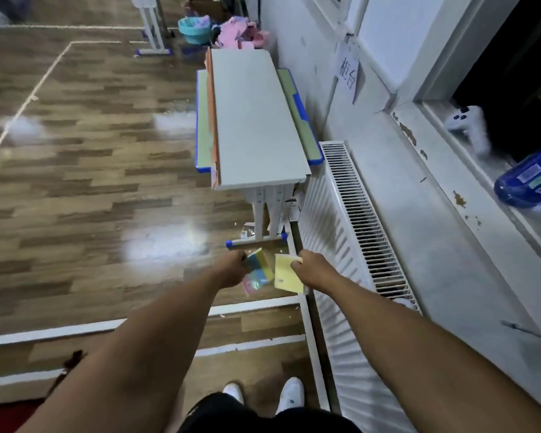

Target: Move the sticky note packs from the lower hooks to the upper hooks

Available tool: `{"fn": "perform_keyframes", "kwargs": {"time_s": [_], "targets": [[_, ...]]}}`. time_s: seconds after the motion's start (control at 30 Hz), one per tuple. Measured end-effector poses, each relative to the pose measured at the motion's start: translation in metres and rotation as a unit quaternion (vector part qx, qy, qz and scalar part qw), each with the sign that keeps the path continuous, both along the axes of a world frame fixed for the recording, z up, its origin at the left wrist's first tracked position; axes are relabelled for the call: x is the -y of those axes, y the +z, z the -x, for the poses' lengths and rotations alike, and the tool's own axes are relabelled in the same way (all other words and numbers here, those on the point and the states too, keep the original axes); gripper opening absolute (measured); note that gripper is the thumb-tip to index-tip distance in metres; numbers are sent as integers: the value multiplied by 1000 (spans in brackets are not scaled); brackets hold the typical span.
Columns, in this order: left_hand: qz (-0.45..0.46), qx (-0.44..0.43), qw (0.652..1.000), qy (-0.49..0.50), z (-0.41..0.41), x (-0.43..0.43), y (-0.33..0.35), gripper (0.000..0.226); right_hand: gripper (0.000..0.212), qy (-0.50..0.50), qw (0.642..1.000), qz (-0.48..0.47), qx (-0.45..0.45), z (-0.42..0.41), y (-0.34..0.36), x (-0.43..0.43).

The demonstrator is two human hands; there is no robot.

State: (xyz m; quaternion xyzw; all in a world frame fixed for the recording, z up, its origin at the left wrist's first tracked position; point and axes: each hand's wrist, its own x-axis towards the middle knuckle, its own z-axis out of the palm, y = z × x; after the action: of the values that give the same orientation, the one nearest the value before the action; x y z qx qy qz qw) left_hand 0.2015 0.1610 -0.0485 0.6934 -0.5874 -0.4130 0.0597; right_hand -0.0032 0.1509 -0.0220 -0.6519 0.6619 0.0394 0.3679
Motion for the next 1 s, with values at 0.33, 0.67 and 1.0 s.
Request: {"fn": "perform_keyframes", "kwargs": {"time_s": [0.33,0.67,1.0], "targets": [[-1,-30,971,237,-104,-111,4,19,39,218,975,27,-9,-115,-24,-8],[-27,-55,855,516,-120,-323,-12,14,20,489,871,-39,36,-220,-20,-129],[19,-102,737,668,-100,-535,-19,17,35,650,757,-43,44,-285,-20,-305]]}}
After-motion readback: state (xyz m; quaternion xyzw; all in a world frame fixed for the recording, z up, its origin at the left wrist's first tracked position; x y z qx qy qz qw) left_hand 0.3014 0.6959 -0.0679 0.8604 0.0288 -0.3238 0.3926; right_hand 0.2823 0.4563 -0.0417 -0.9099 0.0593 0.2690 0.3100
